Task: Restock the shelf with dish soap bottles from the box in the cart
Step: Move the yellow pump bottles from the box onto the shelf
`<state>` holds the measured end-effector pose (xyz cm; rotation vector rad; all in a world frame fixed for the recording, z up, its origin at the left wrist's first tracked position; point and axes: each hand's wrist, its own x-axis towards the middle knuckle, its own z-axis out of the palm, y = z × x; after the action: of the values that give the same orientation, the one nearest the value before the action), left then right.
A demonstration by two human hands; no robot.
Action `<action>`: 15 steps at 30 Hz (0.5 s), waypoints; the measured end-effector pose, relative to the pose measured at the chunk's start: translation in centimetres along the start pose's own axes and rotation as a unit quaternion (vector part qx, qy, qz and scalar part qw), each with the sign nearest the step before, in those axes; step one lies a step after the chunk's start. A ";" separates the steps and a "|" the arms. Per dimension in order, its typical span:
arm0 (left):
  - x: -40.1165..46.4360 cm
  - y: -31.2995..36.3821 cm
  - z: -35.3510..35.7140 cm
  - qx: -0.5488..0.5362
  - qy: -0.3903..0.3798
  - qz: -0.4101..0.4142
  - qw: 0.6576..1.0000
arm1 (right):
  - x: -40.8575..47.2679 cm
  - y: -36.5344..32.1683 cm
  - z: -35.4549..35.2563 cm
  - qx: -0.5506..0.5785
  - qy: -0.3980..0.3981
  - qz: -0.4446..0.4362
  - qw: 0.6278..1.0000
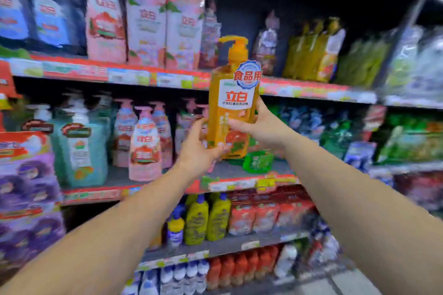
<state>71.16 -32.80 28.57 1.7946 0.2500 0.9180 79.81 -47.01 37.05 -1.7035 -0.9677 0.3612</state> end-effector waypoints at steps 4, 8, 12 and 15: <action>2.0 4.1 10.8 -0.007 -0.046 0.036 0.998 | -2.7 1.4 -10.7 -0.047 0.095 -0.018 0.994; 4.7 7.9 18.6 -0.020 -0.087 0.044 0.995 | -3.6 2.6 -18.4 -0.055 0.205 -0.045 0.976; 8.9 10.1 24.4 -0.019 -0.122 0.055 0.991 | -2.2 3.7 -24.3 -0.032 0.321 -0.062 0.944; 11.9 11.7 27.8 -0.034 -0.126 0.073 0.989 | -0.6 3.7 -27.9 -0.070 0.338 -0.067 0.936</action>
<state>95.50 -50.83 40.17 1.8615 -0.0746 0.7800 99.45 -66.01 43.68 -1.6960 -0.5925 -0.3822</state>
